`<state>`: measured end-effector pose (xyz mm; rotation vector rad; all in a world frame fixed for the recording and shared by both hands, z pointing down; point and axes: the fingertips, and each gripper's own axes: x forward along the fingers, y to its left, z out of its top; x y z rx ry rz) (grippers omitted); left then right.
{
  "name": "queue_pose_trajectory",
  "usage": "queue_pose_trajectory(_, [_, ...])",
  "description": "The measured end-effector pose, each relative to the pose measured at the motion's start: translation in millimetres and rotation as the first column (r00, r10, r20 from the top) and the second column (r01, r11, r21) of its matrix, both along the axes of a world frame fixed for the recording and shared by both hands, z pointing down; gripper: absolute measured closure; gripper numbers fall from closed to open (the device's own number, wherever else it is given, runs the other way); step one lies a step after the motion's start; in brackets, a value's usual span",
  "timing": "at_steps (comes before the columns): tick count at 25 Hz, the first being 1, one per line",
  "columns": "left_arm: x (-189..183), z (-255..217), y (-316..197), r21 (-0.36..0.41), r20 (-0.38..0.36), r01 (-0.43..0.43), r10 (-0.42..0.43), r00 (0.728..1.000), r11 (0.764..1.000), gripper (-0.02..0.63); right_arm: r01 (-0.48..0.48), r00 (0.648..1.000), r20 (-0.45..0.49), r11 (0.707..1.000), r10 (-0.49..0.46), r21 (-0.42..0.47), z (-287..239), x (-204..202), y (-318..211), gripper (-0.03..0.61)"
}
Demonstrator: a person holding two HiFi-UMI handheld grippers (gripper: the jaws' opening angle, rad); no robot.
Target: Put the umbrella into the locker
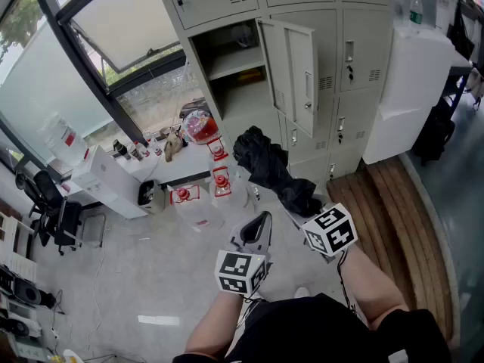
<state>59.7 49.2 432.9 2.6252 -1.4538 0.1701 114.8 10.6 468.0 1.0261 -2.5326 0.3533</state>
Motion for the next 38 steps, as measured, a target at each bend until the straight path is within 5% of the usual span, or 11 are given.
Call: queue_pose_trajectory(38, [15.6, -1.7, -12.3, 0.004, -0.002, 0.014, -0.014, 1.000, 1.000, 0.598, 0.012, 1.000, -0.001, 1.000, -0.012, -0.016, 1.2, 16.4, -16.3, 0.385])
